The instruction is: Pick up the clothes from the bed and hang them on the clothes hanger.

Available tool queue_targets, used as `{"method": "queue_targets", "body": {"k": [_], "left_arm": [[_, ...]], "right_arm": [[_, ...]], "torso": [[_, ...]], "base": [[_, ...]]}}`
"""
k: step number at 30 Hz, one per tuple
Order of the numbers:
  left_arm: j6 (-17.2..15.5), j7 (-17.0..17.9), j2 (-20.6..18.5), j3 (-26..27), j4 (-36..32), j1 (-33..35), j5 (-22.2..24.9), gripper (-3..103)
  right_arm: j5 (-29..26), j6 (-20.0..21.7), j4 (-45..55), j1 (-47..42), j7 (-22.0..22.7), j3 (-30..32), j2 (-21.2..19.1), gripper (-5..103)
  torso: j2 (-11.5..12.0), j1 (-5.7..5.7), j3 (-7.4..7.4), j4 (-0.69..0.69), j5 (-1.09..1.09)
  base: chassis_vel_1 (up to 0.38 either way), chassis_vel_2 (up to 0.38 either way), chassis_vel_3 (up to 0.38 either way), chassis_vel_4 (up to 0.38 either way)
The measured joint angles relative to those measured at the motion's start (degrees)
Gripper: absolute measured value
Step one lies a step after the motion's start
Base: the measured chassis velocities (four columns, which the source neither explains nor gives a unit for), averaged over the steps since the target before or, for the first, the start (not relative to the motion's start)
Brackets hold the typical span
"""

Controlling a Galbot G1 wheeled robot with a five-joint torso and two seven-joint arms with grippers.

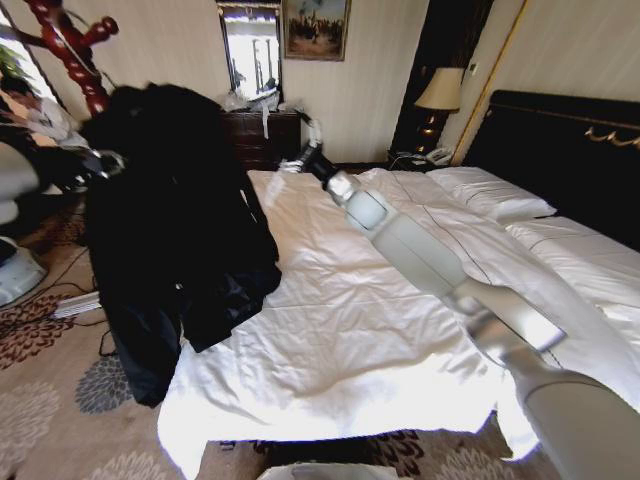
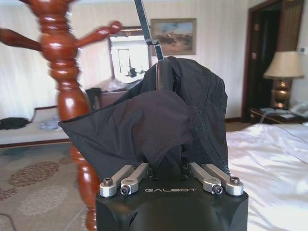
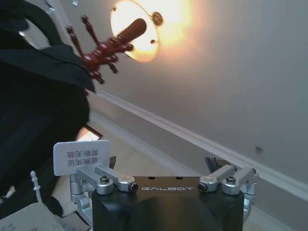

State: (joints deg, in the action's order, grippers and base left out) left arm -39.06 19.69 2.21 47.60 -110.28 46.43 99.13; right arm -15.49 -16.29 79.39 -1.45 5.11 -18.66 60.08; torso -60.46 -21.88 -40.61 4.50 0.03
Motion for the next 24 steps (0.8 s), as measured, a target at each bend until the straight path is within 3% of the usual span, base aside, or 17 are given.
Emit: {"method": "queue_targets", "body": {"k": [6, 8, 15, 18, 21, 22, 24], "left_arm": [[1.04, -4.45, -0.30, -0.52, 5.66, 0.31, -2.64, 18], [2.05, -7.87, -0.55, -0.69, 9.10, 0.46, -3.33, 18], [6.46, -16.67, -1.14, -1.67, 14.06, 1.39, -4.89, 18], [7.13, -17.08, 0.94, -2.12, 12.28, 1.52, -5.18, 18], [7.32, -16.29, 6.51, -3.19, 9.14, 2.02, -8.28, 18], [7.32, -16.29, 6.51, -3.19, 9.14, 2.02, -8.28, 18], [8.43, -15.40, 10.34, -4.32, 9.13, 1.23, -10.23, 18]], "right_arm": [[-7.02, 0.72, 4.36, -4.76, 1.14, 5.48, -4.02, 100], [-9.75, 0.49, 6.28, -6.92, 1.25, 8.33, -5.42, 100], [-11.58, -0.20, 9.86, -13.96, 1.03, 17.78, -7.69, 100], [-11.72, -0.60, 10.65, -16.74, 1.09, 19.96, -8.24, 100], [-11.75, -1.31, 11.65, -21.29, 1.46, 22.63, -8.81, 100], [-11.75, -1.31, 11.65, -21.29, 1.46, 22.63, -8.81, 100], [-11.59, -1.65, 11.75, -22.92, 1.61, 23.75, -8.60, 100]], "torso": [[0.00, 0.00, 0.00, -0.04, -0.03], [0.00, 0.00, 0.00, -0.03, -0.05], [0.00, 0.01, 0.00, -0.05, -0.03], [0.00, 0.01, 0.00, -0.04, -0.01], [0.00, 0.00, 0.00, 0.01, -0.02], [0.00, 0.00, 0.00, 0.01, -0.02], [0.00, 0.00, 0.00, -0.03, -0.03]], "base": [[0.000, 0.000, 0.000, 0.000], [0.000, 0.000, 0.000, 0.000], [0.000, 0.000, 0.000, 0.000], [0.000, 0.000, 0.000, 0.000], [0.000, 0.000, 0.000, 0.000], [0.000, 0.000, 0.000, 0.000], [0.000, 0.000, 0.000, 0.000]]}}
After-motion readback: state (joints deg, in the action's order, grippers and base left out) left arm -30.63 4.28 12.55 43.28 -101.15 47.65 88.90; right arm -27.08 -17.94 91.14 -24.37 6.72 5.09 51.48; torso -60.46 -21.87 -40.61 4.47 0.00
